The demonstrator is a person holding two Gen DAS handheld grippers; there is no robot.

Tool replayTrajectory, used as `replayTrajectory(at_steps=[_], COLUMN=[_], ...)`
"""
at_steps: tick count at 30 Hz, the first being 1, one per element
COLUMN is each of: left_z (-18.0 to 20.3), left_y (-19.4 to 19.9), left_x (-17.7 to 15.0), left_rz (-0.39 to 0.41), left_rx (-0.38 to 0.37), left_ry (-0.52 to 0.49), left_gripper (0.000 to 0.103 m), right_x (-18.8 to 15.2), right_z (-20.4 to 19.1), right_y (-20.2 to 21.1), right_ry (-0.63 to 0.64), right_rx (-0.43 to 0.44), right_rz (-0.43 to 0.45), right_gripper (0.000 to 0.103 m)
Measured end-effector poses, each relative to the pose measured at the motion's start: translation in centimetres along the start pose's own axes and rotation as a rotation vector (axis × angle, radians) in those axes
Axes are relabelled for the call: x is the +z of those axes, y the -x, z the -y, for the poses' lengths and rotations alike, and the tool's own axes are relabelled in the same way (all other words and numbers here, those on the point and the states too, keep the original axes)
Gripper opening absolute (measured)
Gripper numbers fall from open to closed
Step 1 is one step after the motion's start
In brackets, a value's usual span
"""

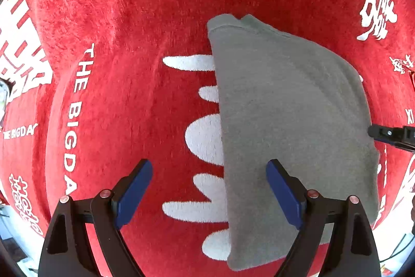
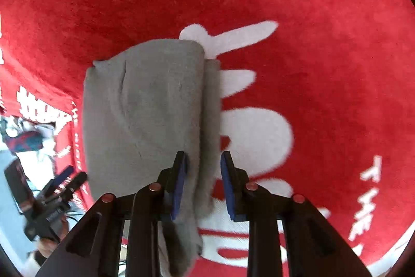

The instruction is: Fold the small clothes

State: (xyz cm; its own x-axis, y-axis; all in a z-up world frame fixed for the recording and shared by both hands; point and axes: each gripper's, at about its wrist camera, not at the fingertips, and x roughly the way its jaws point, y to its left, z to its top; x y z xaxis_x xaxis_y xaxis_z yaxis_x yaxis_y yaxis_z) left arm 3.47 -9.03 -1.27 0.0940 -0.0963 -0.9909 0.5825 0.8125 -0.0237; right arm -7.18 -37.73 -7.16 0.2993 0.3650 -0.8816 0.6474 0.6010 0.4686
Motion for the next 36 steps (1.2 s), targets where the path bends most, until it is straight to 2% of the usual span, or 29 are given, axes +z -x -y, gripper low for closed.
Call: replayTrajectory(at_steps=[5, 9, 10, 12, 14, 15, 17, 22, 24, 26, 31, 36], left_z=[1.1, 1.0, 0.9, 0.8, 0.7, 0.7, 0.7, 0.5, 0.2, -0.1, -0.5, -1.3], left_y=[-0.7, -1.3, -1.3, -1.5, -1.6, -1.6, -1.6, -0.7, -0.1, 0.5, 2.1, 4.1], left_x=[-1.5, -3.0, -3.3, -3.6, -4.0, -4.2, -4.8, -6.3, -6.9, -7.5, -7.9, -8.7], left_rz=[-0.036, -0.053, -0.050, -0.045, -0.041, -0.043, -0.048, -0.043, -0.033, -0.021, -0.008, 0.052], left_rx=[-0.001, -0.017, -0.021, -0.024, -0.026, -0.029, -0.029, -0.012, -0.007, -0.009, 0.003, -0.030], left_ry=[-0.019, 0.019, 0.027, 0.033, 0.038, 0.041, 0.049, 0.063, 0.070, 0.075, 0.064, 0.087], left_gripper=[0.090, 0.090, 0.090, 0.090, 0.090, 0.090, 0.090, 0.090, 0.090, 0.090, 0.090, 0.091], right_x=[-2.2, -4.5, -5.0, -6.1, -6.9, -7.3, -7.6, -8.0, -8.0, -8.2, -9.0, -9.6], right_z=[-1.3, -4.9, -5.5, -6.1, -5.1, -4.2, -3.2, -2.7, -3.2, -4.1, -5.5, -7.3], right_y=[3.3, 2.2, 1.4, -1.1, -3.7, -4.5, -3.9, -2.6, -2.1, -1.2, 0.5, 1.3], right_ry=[0.056, 0.165, 0.195, 0.251, 0.274, 0.271, 0.242, 0.220, 0.213, 0.199, 0.161, 0.152], right_rx=[0.132, 0.168, 0.152, 0.052, -0.046, -0.064, -0.017, -0.029, -0.036, -0.044, -0.054, -0.095], right_rz=[0.018, -0.048, -0.069, -0.109, -0.154, -0.169, -0.147, -0.162, -0.150, -0.120, -0.060, -0.010], right_gripper=[0.028, 0.020, 0.019, 0.016, 0.012, 0.000, 0.000, 0.000, 0.000, 0.004, 0.004, 0.004])
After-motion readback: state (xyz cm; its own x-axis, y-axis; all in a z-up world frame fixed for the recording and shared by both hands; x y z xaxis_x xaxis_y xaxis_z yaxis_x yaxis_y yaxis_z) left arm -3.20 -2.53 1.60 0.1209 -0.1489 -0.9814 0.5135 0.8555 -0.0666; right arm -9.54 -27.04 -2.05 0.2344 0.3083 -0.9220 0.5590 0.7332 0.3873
